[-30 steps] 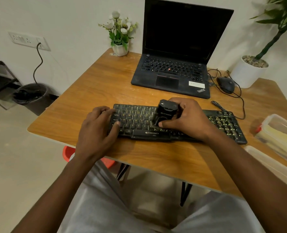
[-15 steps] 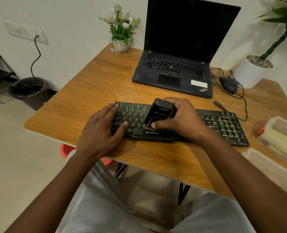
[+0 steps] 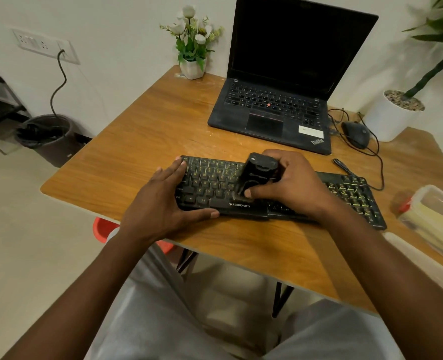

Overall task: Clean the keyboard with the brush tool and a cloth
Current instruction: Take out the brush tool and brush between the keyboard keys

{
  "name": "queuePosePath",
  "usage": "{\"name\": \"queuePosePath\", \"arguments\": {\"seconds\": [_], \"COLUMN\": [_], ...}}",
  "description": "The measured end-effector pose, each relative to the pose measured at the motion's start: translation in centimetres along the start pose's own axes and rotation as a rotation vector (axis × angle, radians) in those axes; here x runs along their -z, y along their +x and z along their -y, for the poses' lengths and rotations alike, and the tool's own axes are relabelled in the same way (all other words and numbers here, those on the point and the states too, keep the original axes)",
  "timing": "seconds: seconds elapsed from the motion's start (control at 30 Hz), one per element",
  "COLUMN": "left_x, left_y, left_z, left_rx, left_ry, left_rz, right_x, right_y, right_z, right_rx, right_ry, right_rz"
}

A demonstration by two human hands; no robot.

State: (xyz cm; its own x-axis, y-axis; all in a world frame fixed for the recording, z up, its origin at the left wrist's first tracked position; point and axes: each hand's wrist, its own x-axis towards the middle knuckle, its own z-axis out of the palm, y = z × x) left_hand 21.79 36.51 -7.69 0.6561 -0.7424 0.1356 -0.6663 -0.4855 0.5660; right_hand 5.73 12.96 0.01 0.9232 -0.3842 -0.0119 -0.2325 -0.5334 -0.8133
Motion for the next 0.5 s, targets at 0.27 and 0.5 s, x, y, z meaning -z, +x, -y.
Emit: {"name": "queuePosePath", "arguments": {"seconds": [0.27, 0.5], "left_x": [0.2, 0.4], "left_y": [-0.1, -0.2], "left_z": [-0.3, -0.7], "left_rx": [0.01, 0.033], "left_ry": [-0.012, -0.013], "left_rz": [0.002, 0.002], "right_x": [-1.2, 4.2], "right_y": [1.1, -2.2], "right_z": [0.9, -2.0], "right_rx": [0.043, -0.047], "right_ry": [-0.036, -0.063], "right_rz": [0.044, -0.001]}}
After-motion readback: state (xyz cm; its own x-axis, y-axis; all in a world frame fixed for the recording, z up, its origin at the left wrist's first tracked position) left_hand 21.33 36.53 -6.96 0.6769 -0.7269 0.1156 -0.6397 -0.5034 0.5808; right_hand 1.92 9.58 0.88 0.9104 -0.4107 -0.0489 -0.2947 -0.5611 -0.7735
